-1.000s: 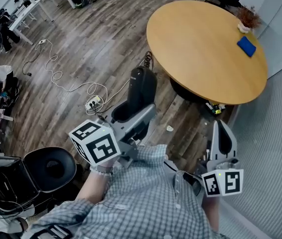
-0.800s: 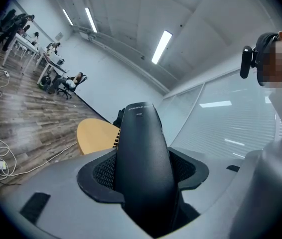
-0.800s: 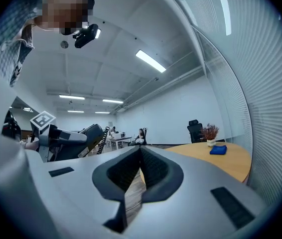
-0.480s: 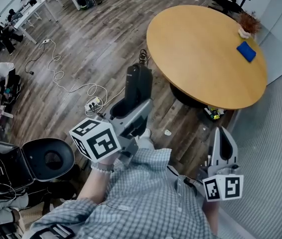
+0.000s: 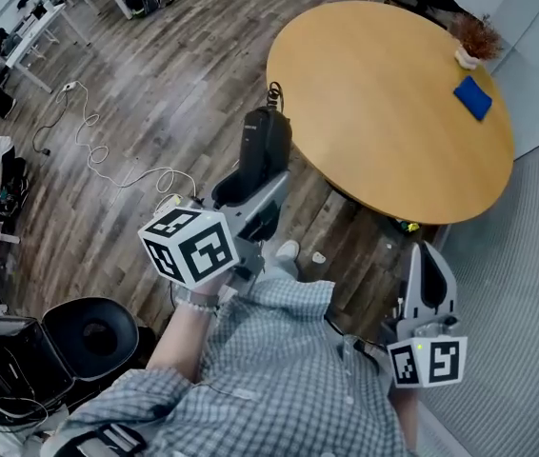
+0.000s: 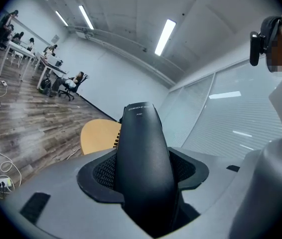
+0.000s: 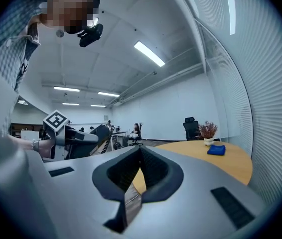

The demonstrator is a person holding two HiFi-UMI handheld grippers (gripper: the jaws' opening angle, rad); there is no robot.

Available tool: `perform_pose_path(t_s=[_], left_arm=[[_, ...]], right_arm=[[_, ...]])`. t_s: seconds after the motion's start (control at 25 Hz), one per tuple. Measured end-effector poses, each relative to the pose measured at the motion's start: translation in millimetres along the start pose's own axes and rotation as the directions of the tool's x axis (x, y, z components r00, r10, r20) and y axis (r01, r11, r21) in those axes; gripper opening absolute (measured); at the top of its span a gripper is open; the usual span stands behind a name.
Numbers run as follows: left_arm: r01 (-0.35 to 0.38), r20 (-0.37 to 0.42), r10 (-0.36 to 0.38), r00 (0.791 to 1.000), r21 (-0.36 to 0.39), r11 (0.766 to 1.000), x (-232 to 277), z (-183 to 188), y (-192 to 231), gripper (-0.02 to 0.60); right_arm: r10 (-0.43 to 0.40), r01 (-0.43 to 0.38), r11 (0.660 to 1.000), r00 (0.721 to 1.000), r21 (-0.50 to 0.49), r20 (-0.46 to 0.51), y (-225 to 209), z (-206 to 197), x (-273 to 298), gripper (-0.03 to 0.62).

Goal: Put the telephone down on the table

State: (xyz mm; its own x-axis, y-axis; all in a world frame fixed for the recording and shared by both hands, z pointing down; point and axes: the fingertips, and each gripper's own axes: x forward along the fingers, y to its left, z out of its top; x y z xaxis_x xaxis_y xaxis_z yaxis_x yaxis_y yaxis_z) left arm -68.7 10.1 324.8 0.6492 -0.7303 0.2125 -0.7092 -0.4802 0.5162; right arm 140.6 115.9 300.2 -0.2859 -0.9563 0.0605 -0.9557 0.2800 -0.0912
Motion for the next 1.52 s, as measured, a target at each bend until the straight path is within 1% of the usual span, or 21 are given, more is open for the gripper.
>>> perform_pose_path(t_s=[0.12, 0.28, 0.44, 0.56, 0.8, 0.92, 1.0, 1.08, 1.2, 1.36, 1.48, 1.52], left_arm=[[-0.008, -0.039, 0.009, 0.999, 0.020, 1.000, 30, 11, 21, 0.278], [-0.029, -0.109, 0.037, 0.993, 0.080, 0.996, 72, 20, 55, 0.278], [-0.045, -0.172, 0.063, 0.983, 0.108, 0.993, 107, 22, 92, 0.278], [-0.052, -0.221, 0.085, 0.971, 0.154, 0.987, 140, 24, 115, 0.278], [-0.090, -0.310, 0.173, 0.935, 0.264, 0.960, 189, -2, 171, 0.276], [-0.089, -0.356, 0.186, 0.916, 0.270, 0.959, 222, -3, 192, 0.277], [-0.087, -0.388, 0.190, 0.902, 0.269, 0.959, 239, -10, 206, 0.276], [-0.085, -0.414, 0.203, 0.887, 0.286, 0.954, 254, -20, 218, 0.277], [-0.088, -0.437, 0.238, 0.867, 0.335, 0.938, 274, -34, 236, 0.277], [-0.096, -0.471, 0.286, 0.835, 0.386, 0.917, 294, -55, 252, 0.277], [-0.094, -0.483, 0.309, 0.819, 0.419, 0.903, 304, -64, 260, 0.278], [-0.095, -0.491, 0.317, 0.811, 0.424, 0.900, 306, -68, 262, 0.278]], right_arm=[[-0.011, 0.011, 1.000, 1.000, 0.001, -0.005, -4, 6, 32, 0.006], [-0.036, 0.036, 0.999, 0.999, 0.008, -0.016, -8, 10, 73, 0.006], [-0.065, 0.066, 0.998, 0.997, 0.014, -0.035, -9, 6, 105, 0.006], [-0.093, 0.095, 0.995, 0.994, 0.027, -0.064, -16, 4, 128, 0.006], [-0.138, 0.143, 0.989, 0.983, 0.034, -0.121, -12, -20, 149, 0.006], [-0.157, 0.164, 0.986, 0.976, 0.032, -0.150, -17, -14, 167, 0.006], [-0.175, 0.184, 0.982, 0.970, 0.037, -0.169, -19, -15, 172, 0.007], [-0.193, 0.204, 0.978, 0.963, 0.039, -0.189, -22, -19, 173, 0.006], [-0.218, 0.231, 0.972, 0.954, 0.043, -0.207, -29, -27, 172, 0.006], [-0.247, 0.263, 0.964, 0.943, 0.042, -0.220, -37, -33, 169, 0.006], [-0.263, 0.282, 0.958, 0.937, 0.051, -0.230, -42, -35, 171, 0.006], [-0.267, 0.287, 0.956, 0.935, 0.055, -0.233, -43, -35, 172, 0.006]])
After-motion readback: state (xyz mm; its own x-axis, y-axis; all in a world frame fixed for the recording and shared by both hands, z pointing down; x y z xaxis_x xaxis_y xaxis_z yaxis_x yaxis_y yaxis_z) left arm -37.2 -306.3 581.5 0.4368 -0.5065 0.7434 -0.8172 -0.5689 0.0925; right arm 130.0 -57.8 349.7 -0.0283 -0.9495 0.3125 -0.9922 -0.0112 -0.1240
